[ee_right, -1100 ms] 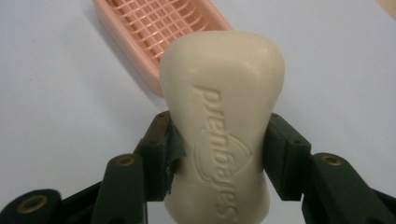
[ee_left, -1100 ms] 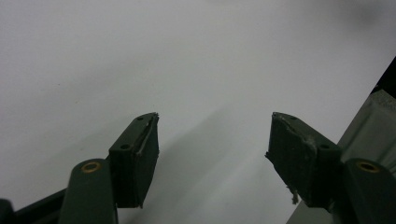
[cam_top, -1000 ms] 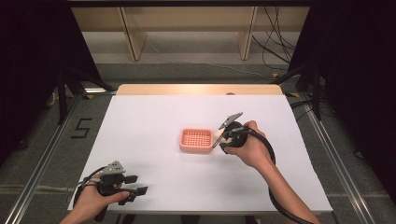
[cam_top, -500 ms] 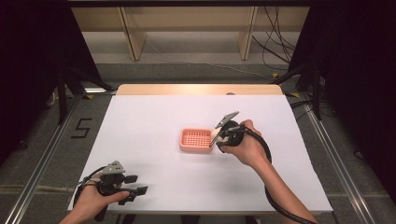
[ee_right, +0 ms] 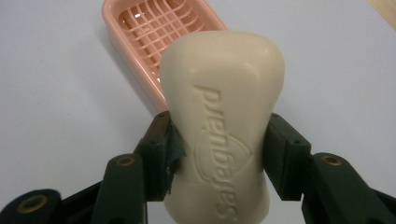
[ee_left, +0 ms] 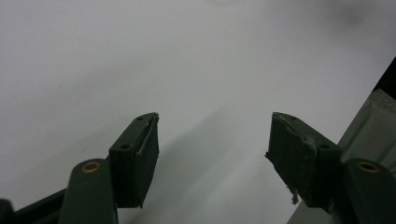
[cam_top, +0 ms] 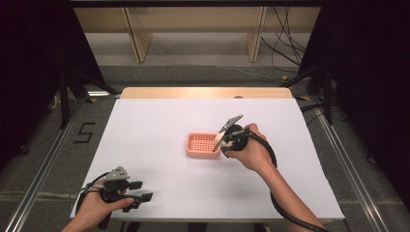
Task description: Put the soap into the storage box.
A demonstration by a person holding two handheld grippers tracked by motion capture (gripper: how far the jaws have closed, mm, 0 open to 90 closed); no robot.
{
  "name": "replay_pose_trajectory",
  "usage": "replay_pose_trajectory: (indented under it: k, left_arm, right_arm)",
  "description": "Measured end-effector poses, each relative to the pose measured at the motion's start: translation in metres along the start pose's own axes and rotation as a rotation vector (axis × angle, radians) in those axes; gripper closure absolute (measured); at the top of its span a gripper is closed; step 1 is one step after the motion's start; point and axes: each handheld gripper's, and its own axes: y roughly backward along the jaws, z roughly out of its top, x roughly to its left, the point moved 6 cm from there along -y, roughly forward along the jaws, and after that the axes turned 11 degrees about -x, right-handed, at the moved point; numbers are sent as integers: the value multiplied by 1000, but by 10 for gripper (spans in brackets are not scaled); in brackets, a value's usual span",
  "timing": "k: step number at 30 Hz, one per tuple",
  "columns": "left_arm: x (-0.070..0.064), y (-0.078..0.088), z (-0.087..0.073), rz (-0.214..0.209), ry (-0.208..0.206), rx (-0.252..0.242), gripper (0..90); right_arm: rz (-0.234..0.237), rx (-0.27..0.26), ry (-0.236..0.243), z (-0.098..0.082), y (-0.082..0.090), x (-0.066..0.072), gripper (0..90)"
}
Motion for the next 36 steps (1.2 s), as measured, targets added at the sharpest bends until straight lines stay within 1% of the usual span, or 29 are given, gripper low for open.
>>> replay_pose_trajectory:
  k: [1, 2, 5, 6, 9, 10, 12, 13, 14, 15, 16, 18, 19, 20, 21, 24, 25, 26, 29, 32, 33, 35, 36]
  left_arm:
    - [0, 0, 0, 0, 0, 0, 332]
    - [1, 0, 0, -1, -10, 2, 331]
    - [0, 0, 0, -1, -4, -4, 331]
    - [0, 0, 0, 0, -5, -1, 331]
    - [0, 0, 0, 0, -4, -3, 331]
    - [0, 0, 0, -2, -4, 0, 331]
    - [0, 0, 0, -1, -5, -1, 331]
    - [0, 0, 0, -1, -5, -1, 331]
    - [1, 0, 0, -1, -9, 1, 331]
    - [0, 0, 0, -1, -10, 1, 331]
    - [0, 0, 0, -1, -10, 2, 332]
    - [0, 0, 0, -2, -6, -1, 332]
    - [0, 0, 0, -3, -6, 0, 331]
    - [0, 0, 0, -3, -6, 0, 331]
    - [0, 0, 0, -2, -5, -3, 331]
    - [0, 0, 0, -2, -5, 0, 332]
    - [0, 0, 0, -2, -5, 0, 331]
    - [0, 0, 0, -3, -6, -1, 331]
    - [0, 0, 0, -4, -6, 0, 331]
    - [0, 0, 0, -3, -5, -3, 331]
    - [0, 0, 0, -2, -5, 0, 331]
    - [0, 0, 0, -2, -5, -1, 332]
    - [0, 0, 0, -3, -6, -1, 332]
  right_arm:
    - [0, 0, 0, 0, 0, 0, 506]
    - [5, 2, 2, 2, -1, 1, 506]
    - [4, 1, 5, 3, -2, 1, 506]
    - [8, -6, 18, 5, -3, 0, 505]
    - [6, -6, 8, 7, -4, 1, 505]
    - [12, -9, 23, 8, -5, 0, 505]
    - [10, -3, 12, 10, -5, 2, 506]
    - [10, -3, 12, 10, -5, 2, 506]
    - [9, -5, 24, 11, -6, 1, 505]
    - [9, -7, 18, 11, -7, 2, 506]
    - [20, -7, 27, 12, -8, 2, 506]
    - [15, -4, 18, 13, -8, 3, 506]
    - [18, -7, 28, 13, -9, 3, 506]
    - [18, -7, 28, 13, -9, 3, 506]
    - [14, -5, 18, 14, -8, 3, 506]
    - [17, -6, 44, 16, -11, 3, 506]
    - [17, -6, 44, 16, -11, 3, 506]
    - [15, 0, 26, 16, -11, 5, 506]
    - [15, 0, 24, 18, -12, 5, 506]
    - [13, -2, 32, 19, -13, 5, 505]
    - [26, -2, 33, 20, -14, 6, 506]
    - [23, -4, 34, 20, -14, 6, 506]
    - [14, -4, 44, 22, -15, 5, 506]
